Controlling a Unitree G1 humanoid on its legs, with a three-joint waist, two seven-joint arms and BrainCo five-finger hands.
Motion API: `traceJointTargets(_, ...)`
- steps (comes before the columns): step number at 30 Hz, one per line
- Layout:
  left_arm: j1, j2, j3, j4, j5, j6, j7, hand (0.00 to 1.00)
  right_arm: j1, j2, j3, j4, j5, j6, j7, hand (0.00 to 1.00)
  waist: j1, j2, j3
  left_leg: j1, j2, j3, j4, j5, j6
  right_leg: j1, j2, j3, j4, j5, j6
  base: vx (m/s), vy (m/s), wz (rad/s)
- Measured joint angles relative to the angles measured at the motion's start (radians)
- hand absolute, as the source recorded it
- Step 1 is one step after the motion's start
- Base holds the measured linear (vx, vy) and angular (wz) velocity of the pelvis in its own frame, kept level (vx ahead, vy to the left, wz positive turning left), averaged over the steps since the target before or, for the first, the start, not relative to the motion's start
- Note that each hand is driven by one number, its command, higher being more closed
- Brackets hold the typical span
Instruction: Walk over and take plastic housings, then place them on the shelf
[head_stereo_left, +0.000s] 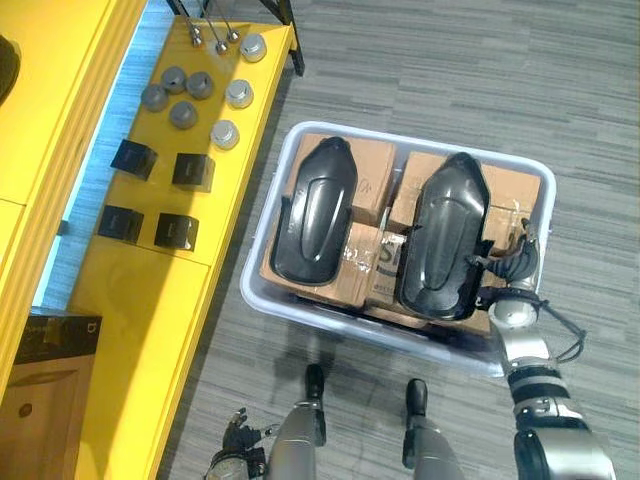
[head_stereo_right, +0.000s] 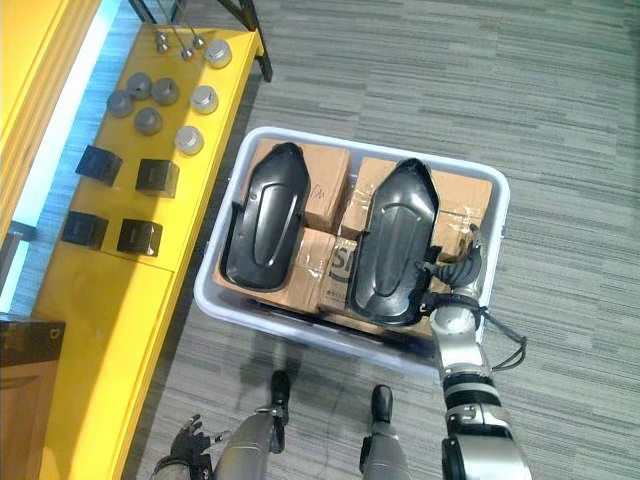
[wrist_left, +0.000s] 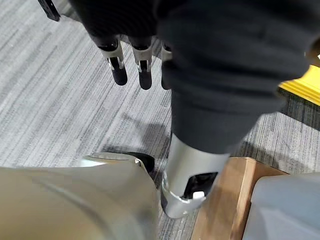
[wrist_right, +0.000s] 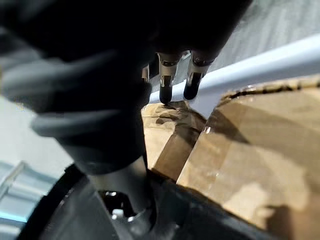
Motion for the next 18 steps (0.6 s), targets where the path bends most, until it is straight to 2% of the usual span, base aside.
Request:
traceJointTargets(2,-0.026,-0.001,0.0,0.018,-0.001,-0.001,-0.002,0.0,-0.016,-0.054,0.036,0.011,-0.002,0.01,0.029,1.0,0.0,0.0,0.0,-0.034,0.002,-0.008,0.028,-0.004,0.002,-0.027,0.004,0.002,0.016,0.006,0.001,-0.2,0.017,-0.02)
traceJointTargets(4,-0.044,-0.001,0.0,0.029,-0.002,0.0,-0.003,0.0,-0.036,-0.067,0.066,0.035,-0.012,0.013,0.042,1.0,-0.001,0.0,0.0,-0.05,0.007,-0.01,0.046,-0.004,0.002,-0.041,0.009,0.004,0.022,0.014,0.001,-0.18,0.009,-0.07)
traceJointTargets(10,-0.06,-0.007,-0.02,0.027,-0.019,-0.001,-0.002,0.0,-0.056,-0.064,0.112,0.038,-0.114,0.049,0.048,1.0,0.001,0.0,0.0,-0.053,0.018,-0.008,0.049,0.003,0.003,-0.051,0.02,0.01,0.032,0.023,-0.002,-0.1,-0.019,-0.06)
traceJointTargets(13,-0.075,-0.014,-0.041,0.026,-0.022,-0.001,0.004,0.0,-0.068,-0.061,0.11,0.04,-0.186,0.084,0.052,1.0,0.001,0.0,0.0,-0.034,0.015,-0.008,0.024,0.022,-0.002,-0.042,0.017,0.006,0.031,0.026,-0.004,-0.01,-0.029,0.05)
traceJointTargets(14,-0.078,-0.016,-0.05,0.012,-0.031,-0.002,0.015,0.0,-0.079,-0.058,0.11,0.051,-0.218,0.103,0.053,1.0,0.002,0.0,0.0,-0.016,0.012,-0.008,0.008,0.03,-0.002,-0.032,0.015,0.005,0.03,0.026,-0.004,0.01,-0.036,0.09)
traceJointTargets(16,-0.075,-0.016,-0.077,-0.035,-0.039,-0.004,0.03,0.0,-0.086,-0.054,0.11,0.077,-0.244,0.113,0.053,1.0,0.003,0.001,0.0,0.023,0.006,-0.012,-0.027,0.047,-0.006,-0.001,0.011,0.0,0.019,0.027,-0.005,0.01,-0.037,0.14)
traceJointTargets(18,-0.057,-0.015,-0.107,-0.164,-0.039,-0.006,0.045,0.0,-0.085,-0.046,0.109,0.088,-0.246,0.128,0.05,1.0,0.001,0.004,-0.001,0.075,-0.002,-0.016,-0.07,0.068,-0.005,0.049,0.005,-0.009,-0.007,0.032,-0.009,0.01,-0.032,0.16)
